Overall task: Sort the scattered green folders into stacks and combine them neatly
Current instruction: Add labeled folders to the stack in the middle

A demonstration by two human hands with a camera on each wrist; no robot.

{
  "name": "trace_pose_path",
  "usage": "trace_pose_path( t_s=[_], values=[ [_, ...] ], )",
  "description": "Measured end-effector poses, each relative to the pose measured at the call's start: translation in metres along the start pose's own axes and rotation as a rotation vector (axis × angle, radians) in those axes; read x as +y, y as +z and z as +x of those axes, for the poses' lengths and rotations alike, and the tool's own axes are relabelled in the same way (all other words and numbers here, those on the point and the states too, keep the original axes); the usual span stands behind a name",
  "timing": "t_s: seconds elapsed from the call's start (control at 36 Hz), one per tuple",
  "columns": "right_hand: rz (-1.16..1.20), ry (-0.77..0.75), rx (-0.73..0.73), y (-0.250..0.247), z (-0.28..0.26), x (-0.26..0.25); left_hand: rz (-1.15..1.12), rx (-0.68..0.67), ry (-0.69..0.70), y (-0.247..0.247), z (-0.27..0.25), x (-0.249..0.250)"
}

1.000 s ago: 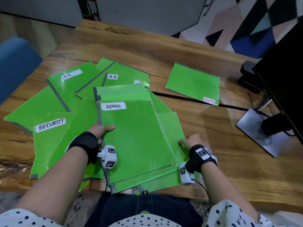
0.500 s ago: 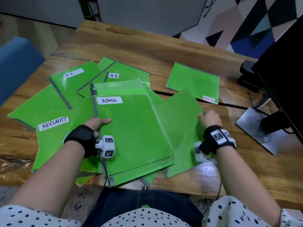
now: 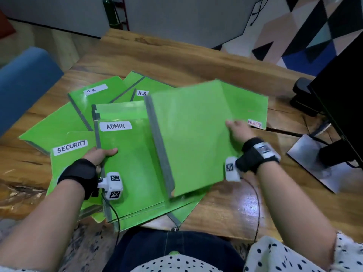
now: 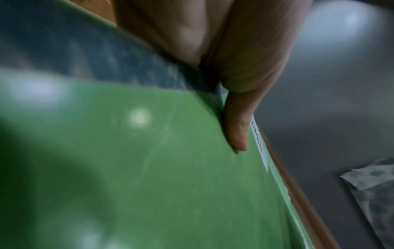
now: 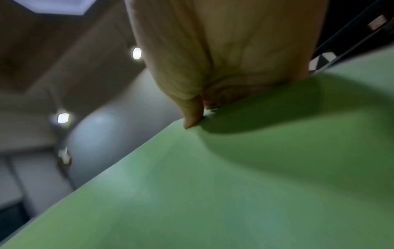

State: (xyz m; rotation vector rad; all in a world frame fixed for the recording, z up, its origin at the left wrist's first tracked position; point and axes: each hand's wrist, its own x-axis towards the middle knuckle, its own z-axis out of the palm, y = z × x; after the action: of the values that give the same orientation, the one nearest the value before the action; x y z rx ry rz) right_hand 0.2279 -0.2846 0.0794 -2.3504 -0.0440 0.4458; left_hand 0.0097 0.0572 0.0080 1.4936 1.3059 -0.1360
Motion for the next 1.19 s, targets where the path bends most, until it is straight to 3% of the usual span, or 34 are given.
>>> trace_pose_path(
  t_s=[0.14,0.33,0.44,0.61,0.67,0.83,0.92,1.06,1.19],
  values=[
    [-0.139,0.182,-0.205,0.058,-0.018,0.036,-0.028,-0.047,-0.009,0.0,0.002,-0.003],
    [-0.25,0.219,-0.277,0.067,-0.025,0.04,0.006,-0.087,-0.037,0.003,-0.003,-0.002],
    [-0.174,0.29,-0.337,0.072,-0.029,0.045,0.05,-0.091,-0.044,0.009,-0.007,-0.003],
    [0.0,0.266,-0.393,0.066,-0.032,0.046,0.046,-0.139,-0.052,0.011,-0.008,-0.004],
    [-0.042,0.243,-0.339,0.054,-0.028,0.038,0.037,-0.18,-0.058,0.011,-0.009,-0.002],
    [-0.499,0.141,-0.053,-0.011,-0.014,-0.008,0.014,-0.172,-0.044,0.024,0.006,0.0],
    [-0.674,0.082,0.128,-0.044,-0.015,-0.036,0.004,-0.188,-0.03,0.04,-0.015,0.017],
    [-0.812,-0.02,0.323,-0.068,-0.027,-0.071,0.063,-0.177,-0.005,0.058,-0.023,0.028],
    [-0.858,-0.125,0.423,-0.085,-0.05,-0.094,0.128,-0.183,-0.038,0.062,-0.015,0.023]
  ],
)
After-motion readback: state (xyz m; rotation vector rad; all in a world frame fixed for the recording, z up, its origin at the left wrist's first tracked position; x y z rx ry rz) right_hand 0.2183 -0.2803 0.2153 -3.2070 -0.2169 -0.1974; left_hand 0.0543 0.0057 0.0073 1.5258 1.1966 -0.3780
